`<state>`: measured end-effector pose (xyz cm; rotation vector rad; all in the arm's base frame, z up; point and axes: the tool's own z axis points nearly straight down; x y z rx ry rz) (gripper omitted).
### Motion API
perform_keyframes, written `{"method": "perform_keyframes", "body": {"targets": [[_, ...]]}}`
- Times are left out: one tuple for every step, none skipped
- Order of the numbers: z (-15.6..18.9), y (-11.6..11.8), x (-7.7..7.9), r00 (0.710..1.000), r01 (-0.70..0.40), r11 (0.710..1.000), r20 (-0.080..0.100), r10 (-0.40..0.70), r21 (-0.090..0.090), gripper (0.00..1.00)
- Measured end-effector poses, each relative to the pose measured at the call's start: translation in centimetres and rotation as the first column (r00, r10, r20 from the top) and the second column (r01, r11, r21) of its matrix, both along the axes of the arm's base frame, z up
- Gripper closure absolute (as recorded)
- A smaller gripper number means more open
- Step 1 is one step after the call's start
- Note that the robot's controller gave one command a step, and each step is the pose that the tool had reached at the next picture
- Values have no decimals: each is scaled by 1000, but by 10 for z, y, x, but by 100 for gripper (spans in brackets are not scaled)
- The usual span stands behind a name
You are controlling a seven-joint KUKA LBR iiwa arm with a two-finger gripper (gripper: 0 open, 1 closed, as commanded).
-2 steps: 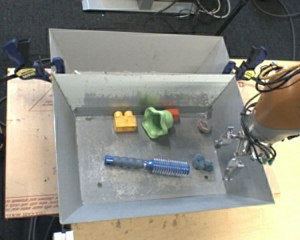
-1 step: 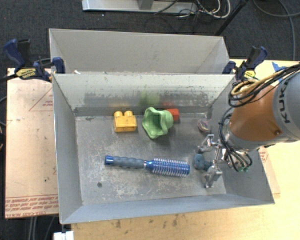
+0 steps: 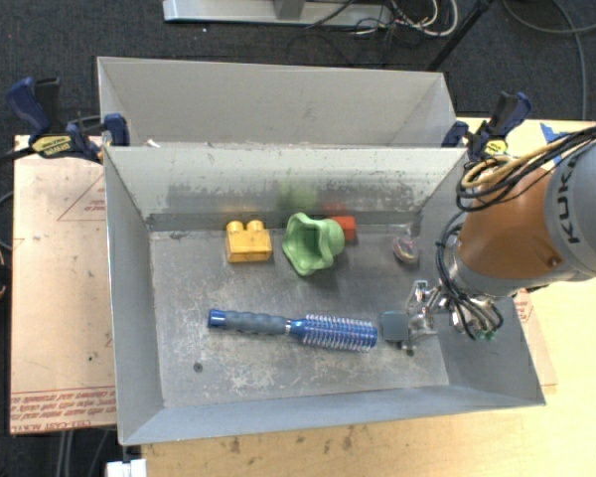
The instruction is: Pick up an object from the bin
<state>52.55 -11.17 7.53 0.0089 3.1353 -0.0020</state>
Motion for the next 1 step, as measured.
{"method": "perform_keyframes", "body": {"targets": [[146, -15, -4, 987, -162, 987, 4, 162, -3, 100]]}}
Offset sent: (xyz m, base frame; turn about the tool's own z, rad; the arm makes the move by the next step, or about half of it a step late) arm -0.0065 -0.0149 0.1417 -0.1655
